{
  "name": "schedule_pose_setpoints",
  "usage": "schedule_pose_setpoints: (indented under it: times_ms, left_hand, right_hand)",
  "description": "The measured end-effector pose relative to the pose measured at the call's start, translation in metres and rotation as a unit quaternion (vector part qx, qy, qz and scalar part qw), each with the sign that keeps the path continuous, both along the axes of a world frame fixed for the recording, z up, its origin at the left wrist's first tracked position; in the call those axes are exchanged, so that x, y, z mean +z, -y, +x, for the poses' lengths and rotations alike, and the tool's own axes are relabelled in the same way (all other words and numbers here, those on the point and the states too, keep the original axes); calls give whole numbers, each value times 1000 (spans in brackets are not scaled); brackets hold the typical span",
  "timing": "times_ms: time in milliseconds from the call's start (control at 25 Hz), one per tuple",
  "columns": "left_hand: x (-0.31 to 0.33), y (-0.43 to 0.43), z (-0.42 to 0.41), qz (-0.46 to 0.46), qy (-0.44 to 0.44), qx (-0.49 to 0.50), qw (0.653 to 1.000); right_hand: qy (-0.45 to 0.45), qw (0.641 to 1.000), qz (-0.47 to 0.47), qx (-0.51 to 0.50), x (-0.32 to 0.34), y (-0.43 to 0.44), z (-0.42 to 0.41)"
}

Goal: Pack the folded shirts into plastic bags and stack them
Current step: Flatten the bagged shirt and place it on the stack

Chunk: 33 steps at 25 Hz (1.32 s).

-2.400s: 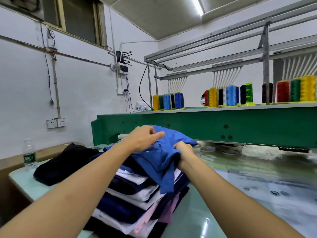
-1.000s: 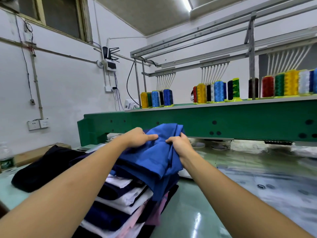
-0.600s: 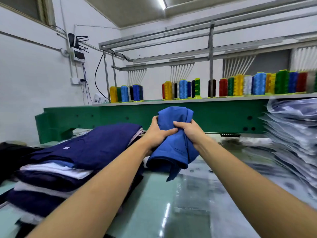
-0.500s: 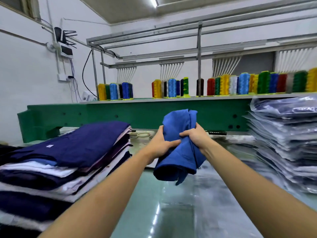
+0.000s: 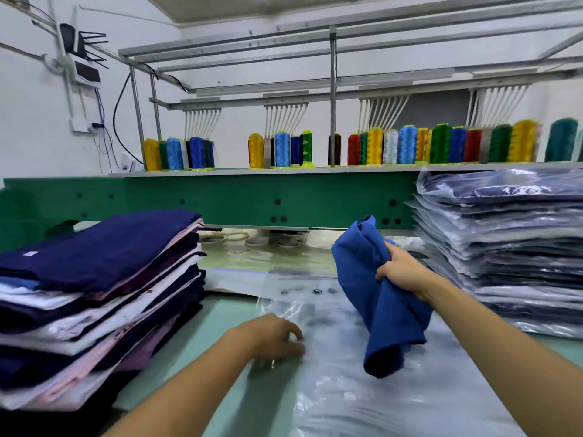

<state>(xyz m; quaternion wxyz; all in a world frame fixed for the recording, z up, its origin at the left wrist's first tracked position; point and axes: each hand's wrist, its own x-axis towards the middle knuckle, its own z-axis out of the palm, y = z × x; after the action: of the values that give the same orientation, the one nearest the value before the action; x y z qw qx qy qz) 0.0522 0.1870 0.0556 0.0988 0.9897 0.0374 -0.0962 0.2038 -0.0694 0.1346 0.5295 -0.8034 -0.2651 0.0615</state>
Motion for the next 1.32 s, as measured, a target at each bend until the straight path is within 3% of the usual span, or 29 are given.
schedule_pose_setpoints:
  times_ms: [160,320,520,640,720,800,960,1000,1120,1240,1320]
  left_hand:
    - [11,4,5,193,13,12,981]
    - [18,9,10,224,-4,45,974]
    - [15,15,25,12,29,86,996]
    - [5,17,30,-173,87,181,964]
    - [-3,11,34,-200,124,194,952]
    - [-5,9,34,-215,147,202,944]
    - [11,6,41,-330,241,250,878]
    - [15,7,42,-312,262,242,880]
    - [22,16,44,-133,290,154,935]
    - [22,26,48,-53,225,84,969]
    - [25,29,46,1,162,88,983]
  right_hand:
    - [61,996,-60,12,2,19,2]
    - [166,980,-106,33,14,18,0]
    - [285,938,-188,67,10,-1,-20]
    - [320,899,-274,121,-22,-7,-36]
    - [330,874,-325,149,-41,-4,-41]
    - [324,871,-332,163,-50,1,-43]
    - [287,873,-353,175,-54,4,-40]
    - [271,875,-359,179,-56,4,-37]
    - [232,882,-369,180,-61,-2,-25]
    - [221,887,-365,178,-55,-22,-10]
    - [224,892,-354,168,-47,-36,-4]
